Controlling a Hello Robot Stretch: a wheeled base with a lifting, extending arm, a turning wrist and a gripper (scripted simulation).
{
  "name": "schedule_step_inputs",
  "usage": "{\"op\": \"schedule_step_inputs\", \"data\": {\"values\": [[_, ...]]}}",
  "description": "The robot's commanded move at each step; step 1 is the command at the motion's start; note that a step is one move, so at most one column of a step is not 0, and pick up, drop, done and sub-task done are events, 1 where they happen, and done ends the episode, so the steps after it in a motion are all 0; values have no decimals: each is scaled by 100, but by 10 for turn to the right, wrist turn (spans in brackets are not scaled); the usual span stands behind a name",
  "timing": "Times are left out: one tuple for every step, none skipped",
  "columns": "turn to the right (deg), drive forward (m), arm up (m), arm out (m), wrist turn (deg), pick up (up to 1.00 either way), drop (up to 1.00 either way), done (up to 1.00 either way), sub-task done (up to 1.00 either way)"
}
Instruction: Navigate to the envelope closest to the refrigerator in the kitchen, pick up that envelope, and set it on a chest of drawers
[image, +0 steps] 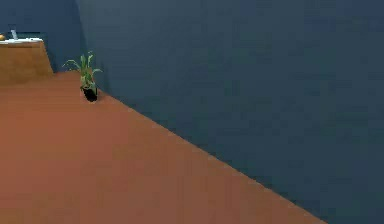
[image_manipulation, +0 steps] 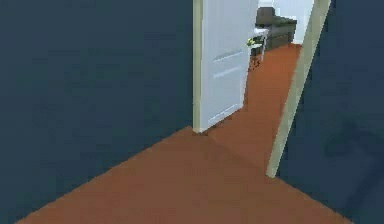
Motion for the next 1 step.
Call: {"op": "schedule_step_inputs", "data": {"values": [[-390, 0, 0, 0, 0, 0, 0, 0, 0]]}}
